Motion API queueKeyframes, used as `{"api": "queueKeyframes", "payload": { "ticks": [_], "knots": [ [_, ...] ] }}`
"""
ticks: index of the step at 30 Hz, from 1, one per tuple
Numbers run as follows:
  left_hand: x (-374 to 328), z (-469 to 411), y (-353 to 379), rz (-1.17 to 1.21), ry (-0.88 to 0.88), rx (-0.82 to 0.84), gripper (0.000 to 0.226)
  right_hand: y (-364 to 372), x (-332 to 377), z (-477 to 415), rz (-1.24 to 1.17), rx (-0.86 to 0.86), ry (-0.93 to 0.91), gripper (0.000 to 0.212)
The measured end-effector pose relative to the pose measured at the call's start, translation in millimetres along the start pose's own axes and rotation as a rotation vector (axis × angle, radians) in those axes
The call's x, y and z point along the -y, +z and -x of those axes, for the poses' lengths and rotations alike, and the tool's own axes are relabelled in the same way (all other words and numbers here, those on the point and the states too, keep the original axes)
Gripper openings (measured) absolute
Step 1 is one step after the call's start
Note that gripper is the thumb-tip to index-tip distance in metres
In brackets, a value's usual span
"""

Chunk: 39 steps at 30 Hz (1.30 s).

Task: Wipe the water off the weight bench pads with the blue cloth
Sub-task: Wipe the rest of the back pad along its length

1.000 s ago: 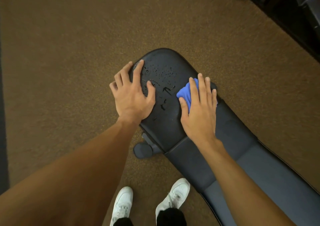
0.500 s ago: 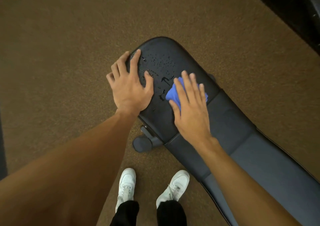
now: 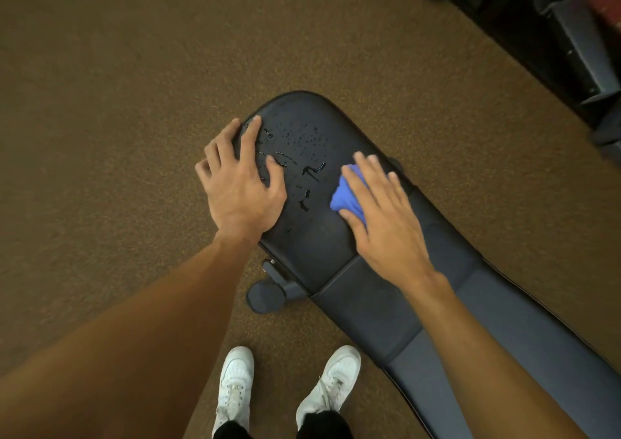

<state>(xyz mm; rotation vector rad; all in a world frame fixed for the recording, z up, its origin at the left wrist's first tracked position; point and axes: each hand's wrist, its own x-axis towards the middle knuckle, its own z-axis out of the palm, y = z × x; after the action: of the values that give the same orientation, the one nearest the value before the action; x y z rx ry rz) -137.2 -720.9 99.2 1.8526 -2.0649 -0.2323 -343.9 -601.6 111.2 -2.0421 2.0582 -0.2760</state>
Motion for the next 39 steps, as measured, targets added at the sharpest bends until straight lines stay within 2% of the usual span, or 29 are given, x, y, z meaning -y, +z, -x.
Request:
{"api": "queueKeyframes", "payload": {
  "ticks": [4,6,9,11,16,19,22,26,28,32,34,39],
  "knots": [
    [0.8,0.3,-0.1,0.010,-0.005,-0.010,0.060,1.1,8.1,-36.4,-0.076,-0.096,0.265,0.060],
    [0.2,1.4,0.2,0.007,-0.002,-0.015,0.060,4.9,22.5,-51.0,-0.055,-0.094,0.206,0.060],
    [1.1,0.2,0.0,0.010,-0.009,-0.008,0.060,6.5,24.5,-29.7,0.021,-0.030,-0.011,0.061],
    [0.7,0.3,-0.3,0.006,-0.012,-0.007,0.059,4.0,10.2,-6.4,0.035,-0.004,-0.044,0.061],
    [1.0,0.2,0.2,0.011,-0.014,-0.005,0.059,4.2,15.2,-38.3,-0.026,-0.093,0.249,0.061],
    [1.4,0.7,0.1,0.003,-0.008,-0.014,0.060,9.1,35.4,-46.7,-0.023,-0.055,0.099,0.062],
    [1.9,0.5,0.0,0.002,0.000,-0.016,0.059,7.1,24.4,-15.5,0.050,0.005,-0.039,0.063],
    [3.8,-0.9,0.0,0.002,0.000,0.003,0.059,4.3,16.4,-31.2,-0.008,-0.080,0.269,0.062],
    [4.2,0.1,-0.3,0.002,0.012,0.015,0.059,7.0,32.1,-54.5,-0.018,-0.107,0.333,0.061],
    [7.9,-1.6,-0.9,-0.002,0.037,0.025,0.060,11.6,50.7,-45.3,0.025,-0.033,0.076,0.061],
    [7.3,-1.6,-2.9,0.013,0.030,0.037,0.060,8.6,40.1,-20.1,0.048,0.009,0.019,0.062],
    [7.8,-11.8,-7.0,0.076,-0.005,0.071,0.059,4.7,35.5,-39.2,-0.016,-0.089,0.348,0.062]
  ]
}}
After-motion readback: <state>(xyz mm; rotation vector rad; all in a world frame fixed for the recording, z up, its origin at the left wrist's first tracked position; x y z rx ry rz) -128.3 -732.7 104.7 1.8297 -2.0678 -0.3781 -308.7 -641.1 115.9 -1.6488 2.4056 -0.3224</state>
